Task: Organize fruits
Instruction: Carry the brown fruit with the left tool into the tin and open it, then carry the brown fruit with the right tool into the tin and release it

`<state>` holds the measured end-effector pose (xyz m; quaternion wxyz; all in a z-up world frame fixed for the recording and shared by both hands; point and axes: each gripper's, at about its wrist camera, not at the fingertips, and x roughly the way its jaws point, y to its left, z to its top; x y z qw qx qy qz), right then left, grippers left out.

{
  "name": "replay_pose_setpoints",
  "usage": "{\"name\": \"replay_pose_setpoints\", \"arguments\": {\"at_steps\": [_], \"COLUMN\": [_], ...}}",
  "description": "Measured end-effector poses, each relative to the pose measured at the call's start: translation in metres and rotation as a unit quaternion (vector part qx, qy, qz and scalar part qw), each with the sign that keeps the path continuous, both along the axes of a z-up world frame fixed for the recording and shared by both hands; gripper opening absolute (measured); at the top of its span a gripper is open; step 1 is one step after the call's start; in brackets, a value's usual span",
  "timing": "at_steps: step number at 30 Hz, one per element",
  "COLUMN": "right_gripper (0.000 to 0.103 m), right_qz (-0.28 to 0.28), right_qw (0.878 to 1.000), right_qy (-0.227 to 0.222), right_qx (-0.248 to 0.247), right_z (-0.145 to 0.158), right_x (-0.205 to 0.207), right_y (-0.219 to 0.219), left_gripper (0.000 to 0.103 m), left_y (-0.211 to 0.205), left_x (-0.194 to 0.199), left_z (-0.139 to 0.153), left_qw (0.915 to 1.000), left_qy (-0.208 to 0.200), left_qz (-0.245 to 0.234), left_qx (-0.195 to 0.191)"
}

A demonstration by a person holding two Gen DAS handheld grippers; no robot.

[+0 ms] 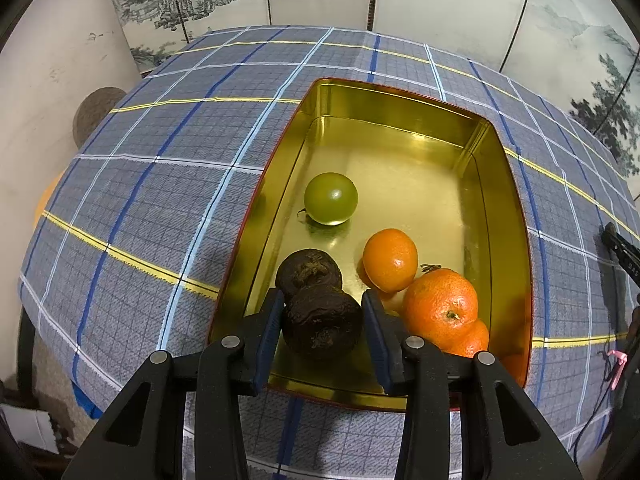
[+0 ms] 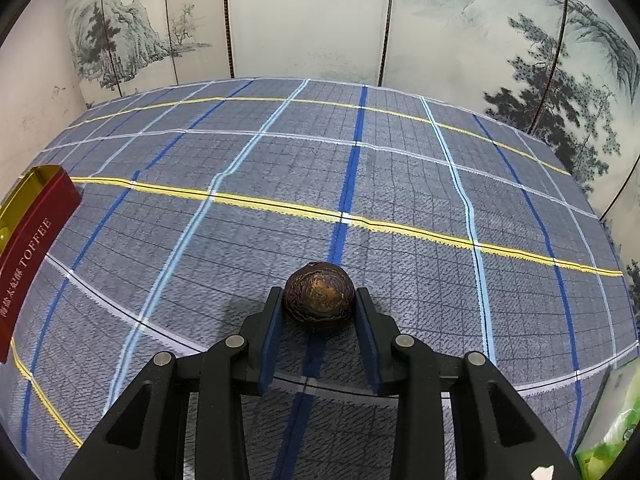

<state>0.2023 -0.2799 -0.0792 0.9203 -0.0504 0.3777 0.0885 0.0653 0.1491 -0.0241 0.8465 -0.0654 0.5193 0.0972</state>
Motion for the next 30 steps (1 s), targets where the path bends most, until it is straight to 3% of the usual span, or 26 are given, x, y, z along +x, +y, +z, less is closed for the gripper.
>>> {"name": "replay_pose_setpoints", "arguments": {"at_steps": [9, 18, 26, 30], "right_gripper": [0.032, 0.032, 0.032, 0.032], "right_qz": [0.031, 0.106, 0.202, 0.243], "right_qw": [0.999, 0.993, 0.978, 0.968], "right_qy": [-0.019, -0.04, -0.042, -0.041], "right_qx": [0.015, 0.031, 0.045, 0.04], "right_z": [0.027, 0.057, 0.072, 0.073], "right_x": [-0.021, -0.056, -0.095, -0.113], "right_y": [0.025, 0.085, 0.157, 0.19], "left_gripper": [0.042, 0.042, 0.043, 0.053], "left_y": [-0.003, 0.004, 0.006, 0.008], "left_x": [-0.004, -0.011, -0.021, -0.027], "left_z": [0.002, 0.003, 0.015, 0.023], "left_qw": [1.0, 0.9998, 0.9992, 0.9988], "left_qy": [-0.006, -0.014, -0.034, -0.047], "left_qz": [0.003, 0.008, 0.004, 0.004], "left_qx": [0.004, -0.009, -0.019, -0.014]}}
